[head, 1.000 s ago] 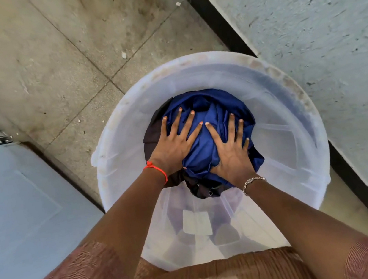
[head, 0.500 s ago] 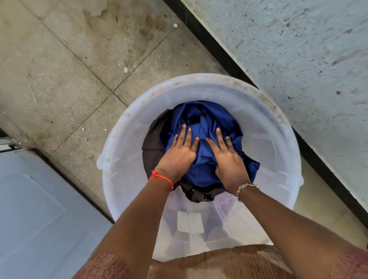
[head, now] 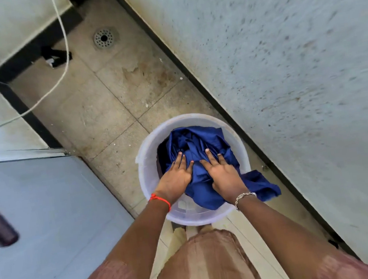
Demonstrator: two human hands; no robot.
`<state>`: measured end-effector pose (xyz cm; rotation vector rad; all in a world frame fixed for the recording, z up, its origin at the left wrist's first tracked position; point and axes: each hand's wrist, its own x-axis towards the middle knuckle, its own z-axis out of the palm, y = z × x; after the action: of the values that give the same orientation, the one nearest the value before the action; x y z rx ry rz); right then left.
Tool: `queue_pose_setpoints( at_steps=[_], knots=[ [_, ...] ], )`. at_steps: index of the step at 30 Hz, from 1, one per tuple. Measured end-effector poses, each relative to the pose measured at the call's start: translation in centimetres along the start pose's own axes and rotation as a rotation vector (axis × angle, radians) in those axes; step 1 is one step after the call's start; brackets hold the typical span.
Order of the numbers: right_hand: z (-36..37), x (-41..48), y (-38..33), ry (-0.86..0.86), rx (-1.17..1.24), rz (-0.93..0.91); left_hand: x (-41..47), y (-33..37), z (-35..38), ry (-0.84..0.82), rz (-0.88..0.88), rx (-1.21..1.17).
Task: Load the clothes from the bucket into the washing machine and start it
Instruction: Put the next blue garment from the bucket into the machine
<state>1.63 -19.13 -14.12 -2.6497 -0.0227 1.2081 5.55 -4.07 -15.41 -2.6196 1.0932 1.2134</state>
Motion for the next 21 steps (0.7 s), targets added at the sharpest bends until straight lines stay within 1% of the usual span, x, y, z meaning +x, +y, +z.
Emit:
queue_pose_setpoints(
  at_steps=[6,10,14,21],
  knots=[
    [-7.6,-9.4,-3.9,0.097,-0.075,-0.025,-9.2,1.9,-7.5,0.108,-0.031,0.013],
    [-11.9,-15.5,-7.2,0.212,-0.121,-0.062,-16.1,2.4,-11.8,0.256,-0.034,0.070],
    [-15.0,-20.3,-10.1,0.325,-0.152,-0.077,-21.6,3.0,-15.2,0.369,-0.044,0.102],
    [-19.1,-27.2,-14.8,0.506,-0.324,-0.172,-30.6,4.3,-18.7,0.534,-0.140,0.166]
  ],
)
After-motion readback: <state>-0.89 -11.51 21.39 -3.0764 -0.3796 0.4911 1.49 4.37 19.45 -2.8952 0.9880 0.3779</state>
